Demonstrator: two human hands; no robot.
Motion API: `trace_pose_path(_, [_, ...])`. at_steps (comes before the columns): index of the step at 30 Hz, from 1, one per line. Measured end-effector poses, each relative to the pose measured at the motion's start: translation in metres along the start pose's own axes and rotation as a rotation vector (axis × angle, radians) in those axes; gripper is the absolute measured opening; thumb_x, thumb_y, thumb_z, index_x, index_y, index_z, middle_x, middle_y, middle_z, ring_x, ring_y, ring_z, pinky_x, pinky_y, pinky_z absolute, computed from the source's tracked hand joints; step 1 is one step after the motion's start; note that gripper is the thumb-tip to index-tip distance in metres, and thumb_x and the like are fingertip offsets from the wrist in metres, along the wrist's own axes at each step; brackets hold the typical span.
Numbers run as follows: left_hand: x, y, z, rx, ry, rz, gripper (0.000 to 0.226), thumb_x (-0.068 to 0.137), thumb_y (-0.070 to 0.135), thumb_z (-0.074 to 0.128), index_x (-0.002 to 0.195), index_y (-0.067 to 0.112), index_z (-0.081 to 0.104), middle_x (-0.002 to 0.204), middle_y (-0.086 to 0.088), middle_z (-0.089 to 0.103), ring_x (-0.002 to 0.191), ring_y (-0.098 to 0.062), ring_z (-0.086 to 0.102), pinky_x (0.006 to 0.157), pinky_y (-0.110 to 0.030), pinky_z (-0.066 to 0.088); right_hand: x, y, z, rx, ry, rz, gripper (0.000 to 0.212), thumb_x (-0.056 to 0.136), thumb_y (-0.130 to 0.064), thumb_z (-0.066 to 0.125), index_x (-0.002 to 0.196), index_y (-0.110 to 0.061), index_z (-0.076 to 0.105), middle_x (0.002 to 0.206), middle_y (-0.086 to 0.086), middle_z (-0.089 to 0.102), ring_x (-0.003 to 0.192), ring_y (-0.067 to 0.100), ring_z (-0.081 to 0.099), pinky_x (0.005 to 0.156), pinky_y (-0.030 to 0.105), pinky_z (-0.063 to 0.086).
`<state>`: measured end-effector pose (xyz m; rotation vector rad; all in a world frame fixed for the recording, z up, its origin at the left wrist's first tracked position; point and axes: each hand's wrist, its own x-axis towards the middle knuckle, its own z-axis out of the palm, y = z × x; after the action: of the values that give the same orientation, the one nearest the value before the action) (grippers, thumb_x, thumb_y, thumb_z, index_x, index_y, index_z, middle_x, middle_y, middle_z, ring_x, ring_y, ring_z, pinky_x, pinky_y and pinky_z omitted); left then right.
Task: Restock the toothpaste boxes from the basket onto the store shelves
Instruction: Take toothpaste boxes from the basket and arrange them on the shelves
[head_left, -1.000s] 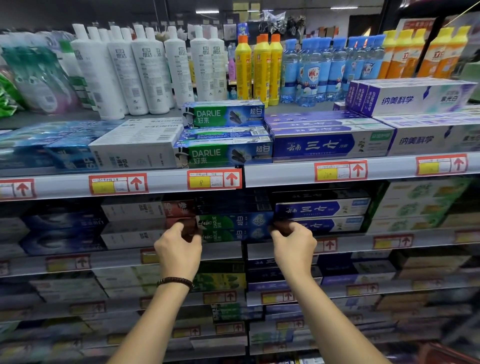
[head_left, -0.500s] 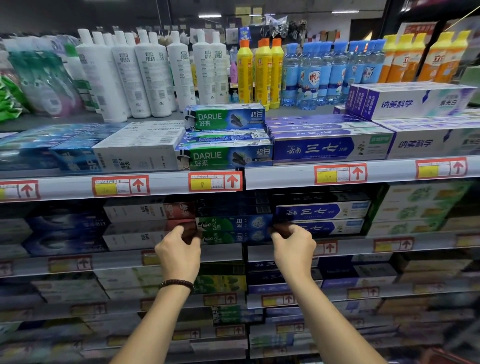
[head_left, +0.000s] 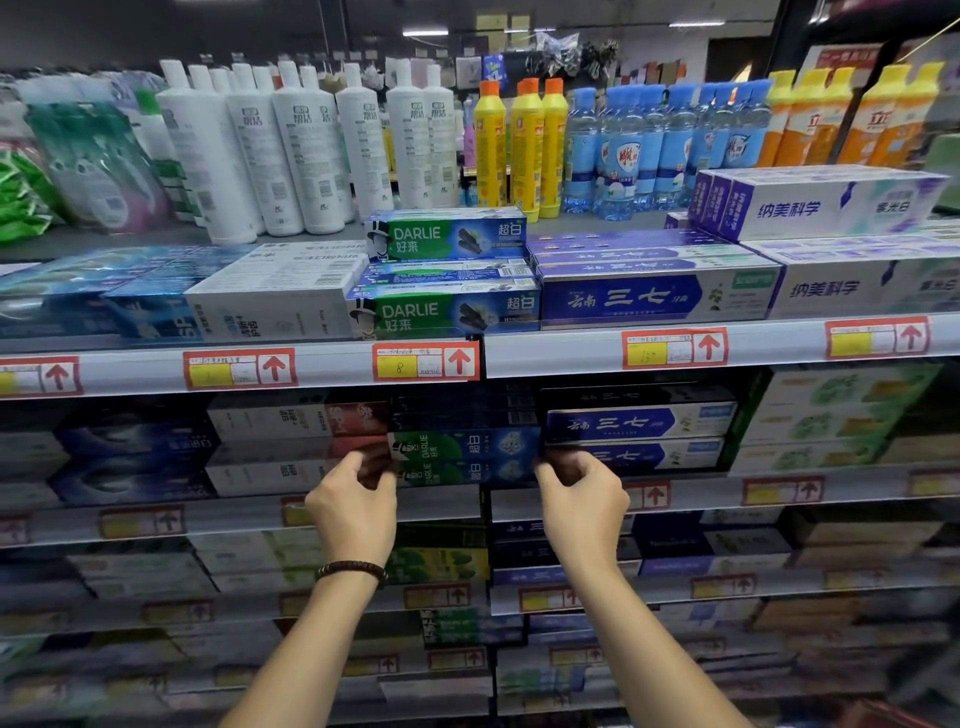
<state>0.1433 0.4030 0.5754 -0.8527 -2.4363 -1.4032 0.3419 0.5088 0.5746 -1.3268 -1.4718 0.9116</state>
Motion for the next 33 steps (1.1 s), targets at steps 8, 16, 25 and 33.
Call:
trace_pose_path(8, [-0.02, 0.007, -0.014, -0.163, -0.018, -0.066, 0.015, 0.089, 0.025, 0.083, 0.097, 0.021, 0.071, 0.076, 0.012, 0.07, 0.071, 0.0, 0.064, 0.065, -0.006, 0.039, -0.015, 0.007, -0.007, 0.088, -0.07, -0.059, 0.005, 0.096, -0.028, 0.077, 0.095, -0.029, 0.072, 0.085, -0.012, 0.073, 0.084, -0.008, 0.065, 0.068, 0.006, 0.046])
trace_pose_path(16, [-0.045, -0.003, -0.021, -0.162, 0.009, -0.103, 0.007, 0.095, 0.028, 0.075, 0.09, 0.026, 0.071, 0.075, 0.013, 0.067, 0.069, -0.002, 0.063, 0.06, -0.018, 0.047, -0.032, 0.016, 0.002, 0.133, -0.249, -0.093, 0.009, 0.097, -0.026, 0.075, 0.091, -0.032, 0.073, 0.083, -0.011, 0.073, 0.081, 0.001, 0.067, 0.067, 0.014, 0.052])
trace_pose_path(25, [-0.087, -0.04, -0.038, -0.138, -0.032, -0.176, 0.015, 0.098, 0.035, 0.071, 0.084, 0.031, 0.068, 0.071, 0.011, 0.069, 0.069, 0.0, 0.065, 0.057, -0.014, 0.044, -0.074, 0.026, 0.024, 0.159, -0.461, -0.114, 0.009, 0.096, -0.024, 0.076, 0.089, -0.03, 0.074, 0.079, -0.006, 0.073, 0.076, 0.009, 0.068, 0.065, 0.019, 0.053])
trace_pose_path(33, [-0.108, -0.088, -0.091, -0.128, -0.092, -0.177, 0.021, 0.101, 0.039, 0.065, 0.081, 0.031, 0.065, 0.069, 0.01, 0.068, 0.068, -0.002, 0.064, 0.059, -0.017, 0.045, -0.147, 0.023, 0.05, 0.136, -0.546, -0.074, 0.009, 0.095, -0.024, 0.077, 0.09, -0.03, 0.074, 0.081, -0.013, 0.074, 0.076, 0.007, 0.07, 0.067, 0.022, 0.057])
